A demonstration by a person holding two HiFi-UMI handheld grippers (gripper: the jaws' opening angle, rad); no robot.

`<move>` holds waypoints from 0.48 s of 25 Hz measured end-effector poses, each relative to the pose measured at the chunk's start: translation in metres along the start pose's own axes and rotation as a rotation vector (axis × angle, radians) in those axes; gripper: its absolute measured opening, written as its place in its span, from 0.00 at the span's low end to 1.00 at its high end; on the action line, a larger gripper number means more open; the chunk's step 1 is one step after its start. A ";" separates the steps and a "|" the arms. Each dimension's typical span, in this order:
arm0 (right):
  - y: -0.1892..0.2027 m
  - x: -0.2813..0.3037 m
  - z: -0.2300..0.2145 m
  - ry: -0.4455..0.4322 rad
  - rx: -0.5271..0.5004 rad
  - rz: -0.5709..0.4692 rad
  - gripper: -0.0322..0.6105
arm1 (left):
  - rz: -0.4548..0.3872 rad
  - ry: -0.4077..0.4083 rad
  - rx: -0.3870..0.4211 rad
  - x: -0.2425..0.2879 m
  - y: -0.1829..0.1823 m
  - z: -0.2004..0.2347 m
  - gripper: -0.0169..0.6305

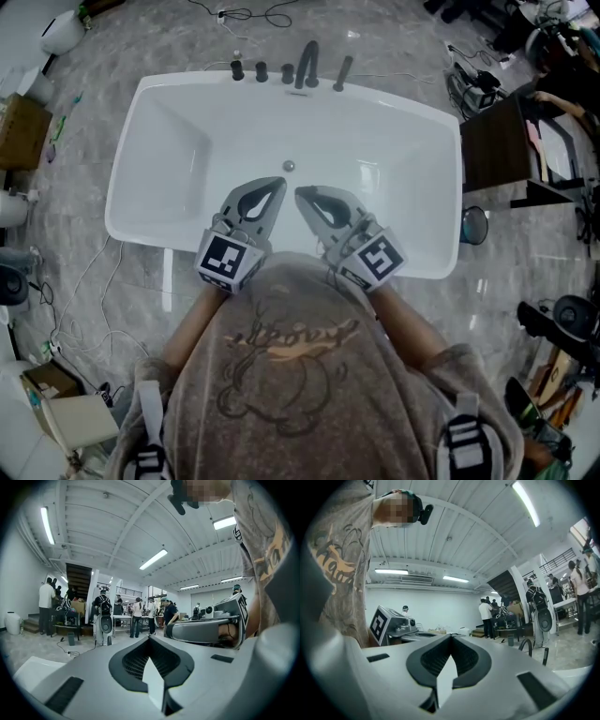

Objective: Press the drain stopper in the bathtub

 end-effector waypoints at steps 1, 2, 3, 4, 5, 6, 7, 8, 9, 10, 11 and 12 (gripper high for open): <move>0.000 0.000 0.000 0.001 -0.002 -0.002 0.05 | 0.000 -0.004 0.001 0.000 0.000 0.001 0.03; 0.000 0.000 0.000 0.003 -0.002 -0.002 0.05 | -0.002 -0.008 0.003 0.000 0.000 0.001 0.03; 0.000 0.000 0.000 0.004 -0.001 -0.003 0.05 | -0.005 -0.011 0.006 -0.001 -0.001 0.002 0.03; 0.000 0.000 0.000 0.005 0.000 -0.004 0.05 | -0.008 -0.013 0.007 -0.001 -0.001 0.002 0.03; 0.000 0.000 0.000 0.006 0.001 -0.004 0.05 | -0.010 -0.015 0.005 -0.002 -0.002 0.002 0.03; 0.000 -0.001 0.000 0.008 0.000 -0.003 0.05 | -0.010 -0.016 0.003 -0.002 -0.002 0.003 0.03; 0.000 -0.001 0.000 0.010 0.000 -0.003 0.05 | -0.011 -0.014 0.003 -0.002 -0.002 0.003 0.03; 0.001 -0.002 0.000 0.012 0.001 -0.001 0.05 | -0.013 -0.012 0.003 -0.002 -0.002 0.003 0.03; 0.000 -0.002 -0.001 0.014 0.001 0.000 0.05 | -0.015 -0.012 0.001 -0.002 -0.003 0.003 0.03; 0.000 -0.002 -0.001 0.014 0.001 -0.002 0.05 | -0.016 -0.012 -0.002 -0.002 -0.004 0.004 0.03; 0.000 -0.001 -0.001 0.014 0.002 -0.004 0.05 | -0.016 -0.012 -0.003 -0.002 -0.005 0.004 0.03; 0.000 0.000 -0.001 0.015 0.004 -0.005 0.05 | -0.016 -0.011 -0.001 -0.002 -0.004 0.005 0.03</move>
Point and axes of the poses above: the fingertips, and each gripper's own axes: x forward along the fingers, z to its left, y out of its underside, the point moved 1 cm from there along -x, backward along the fingers, and after that the axes turned 15 degrees about -z, right-handed, at the moved point
